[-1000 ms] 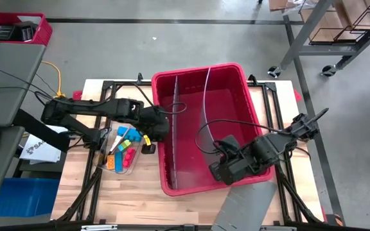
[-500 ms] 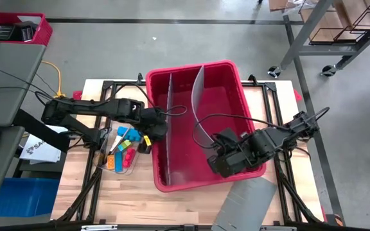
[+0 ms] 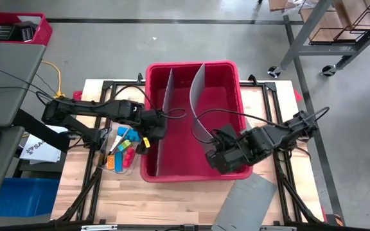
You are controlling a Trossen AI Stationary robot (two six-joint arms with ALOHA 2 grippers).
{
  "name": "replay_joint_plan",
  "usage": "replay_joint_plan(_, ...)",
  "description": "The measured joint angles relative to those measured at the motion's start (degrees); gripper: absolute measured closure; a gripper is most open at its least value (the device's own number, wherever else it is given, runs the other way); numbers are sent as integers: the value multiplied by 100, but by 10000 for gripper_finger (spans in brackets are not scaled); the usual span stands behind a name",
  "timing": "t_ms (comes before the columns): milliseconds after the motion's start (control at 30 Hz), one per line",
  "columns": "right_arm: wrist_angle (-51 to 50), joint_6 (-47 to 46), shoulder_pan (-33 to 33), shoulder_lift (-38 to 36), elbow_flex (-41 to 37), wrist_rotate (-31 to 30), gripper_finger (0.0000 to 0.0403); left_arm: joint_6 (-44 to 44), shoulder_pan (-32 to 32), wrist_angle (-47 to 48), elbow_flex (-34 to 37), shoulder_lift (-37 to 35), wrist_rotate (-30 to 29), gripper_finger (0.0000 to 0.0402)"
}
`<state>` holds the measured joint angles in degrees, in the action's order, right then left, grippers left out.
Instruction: Sort Items/Unsort Items
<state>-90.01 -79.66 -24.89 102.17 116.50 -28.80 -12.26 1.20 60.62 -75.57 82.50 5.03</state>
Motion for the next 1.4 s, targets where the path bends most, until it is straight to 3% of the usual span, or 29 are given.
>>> replay_joint_plan(533, 9, -1281, -91, 20, -26, 89, 403, 385, -82, -81, -9, -4, -108, 401)
replay_joint_plan(867, -9, -2759, -369, 24, -428, -207, 403, 620, -78, -107, -13, -11, -112, 402)
replay_joint_plan(1033, 43, -2946, -172, 7, -309, -419, 402, 894, -74, -308, -13, -11, -112, 401)
replay_joint_plan(1400, 249, -3682, -15, 22, -311, -238, 402, 1070, -43, -860, -18, 4, -272, 401)
